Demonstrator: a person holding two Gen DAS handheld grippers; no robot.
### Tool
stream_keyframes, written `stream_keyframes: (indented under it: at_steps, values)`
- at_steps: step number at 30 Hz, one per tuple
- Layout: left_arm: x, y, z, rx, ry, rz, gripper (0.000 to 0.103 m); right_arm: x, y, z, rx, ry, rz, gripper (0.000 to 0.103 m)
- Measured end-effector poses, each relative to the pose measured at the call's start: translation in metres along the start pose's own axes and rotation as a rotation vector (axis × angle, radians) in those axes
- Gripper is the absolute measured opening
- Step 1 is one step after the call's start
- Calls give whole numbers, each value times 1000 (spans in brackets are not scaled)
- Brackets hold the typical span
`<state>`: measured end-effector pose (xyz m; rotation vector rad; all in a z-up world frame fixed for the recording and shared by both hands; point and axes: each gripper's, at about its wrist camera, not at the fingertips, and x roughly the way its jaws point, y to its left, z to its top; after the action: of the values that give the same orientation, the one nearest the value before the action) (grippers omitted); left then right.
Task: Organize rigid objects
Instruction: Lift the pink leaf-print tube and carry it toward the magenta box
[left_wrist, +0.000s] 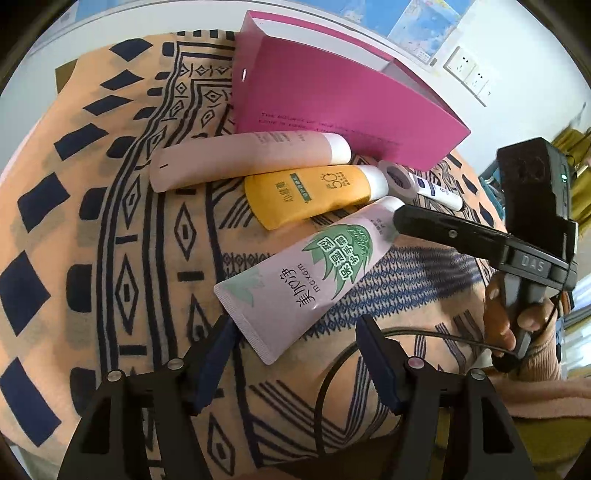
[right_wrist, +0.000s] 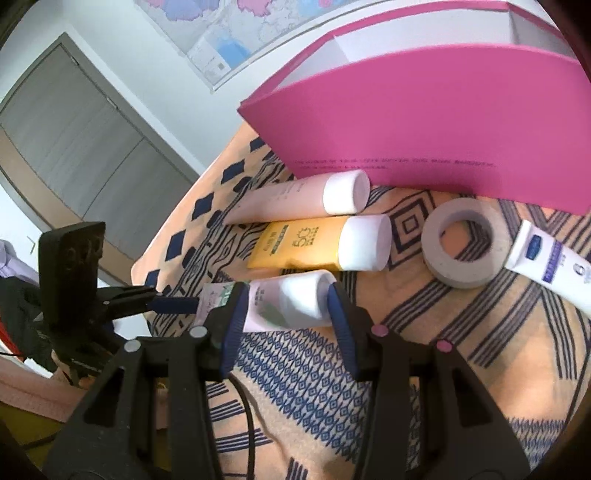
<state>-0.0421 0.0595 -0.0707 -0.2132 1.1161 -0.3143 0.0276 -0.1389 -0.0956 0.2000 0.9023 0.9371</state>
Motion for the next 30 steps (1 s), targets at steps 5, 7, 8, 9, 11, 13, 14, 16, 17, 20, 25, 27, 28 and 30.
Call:
stream_keyframes:
  at_steps: [5, 7, 8, 9, 11, 13, 14, 16, 17, 20, 25, 27, 28, 30]
  values:
    - [-3, -7, 13, 13, -14, -17, 68, -16, 2, -1, 8, -38, -40, 48]
    - [-5, -11, 19, 22, -15, -13, 68, -23, 3, -1, 14, -55, -50, 48]
    - [-7, -14, 23, 34, -23, -12, 68, -26, 3, -1, 13, -63, -56, 48]
    - [-9, -17, 26, 43, -29, -11, 68, -31, 4, 0, 12, -75, -68, 48]
    - [-14, -24, 33, 69, -48, -4, 68, -39, 5, 3, 11, -91, -79, 48]
    - [-20, -31, 42, 90, -71, -3, 68, -50, 8, 8, 3, -125, -87, 48]
    - [-23, -35, 47, 104, -83, -4, 68, -58, 10, 12, -6, -145, -94, 48]
    - [-31, -42, 59, 126, -106, -37, 64, -68, 14, 19, -11, -175, -82, 47]
    - [-33, -49, 68, 134, -99, -121, 63, -71, 15, 23, -5, -179, -30, 41]
    - [-35, -77, 84, 216, -138, -121, 63, -70, 27, 37, -52, -180, -43, 38]
    - [-24, -77, 91, 219, -144, -83, 63, -64, 16, 40, -34, -194, -92, 38]
    - [-23, -61, 83, 189, -151, -58, 63, -61, 3, 34, -6, -170, -106, 38]
    - [-22, -53, 77, 168, -146, -54, 63, -60, -3, 30, 6, -157, -106, 38]
    - [-18, -36, 63, 128, -121, -54, 63, -54, -12, 19, 15, -118, -109, 39]
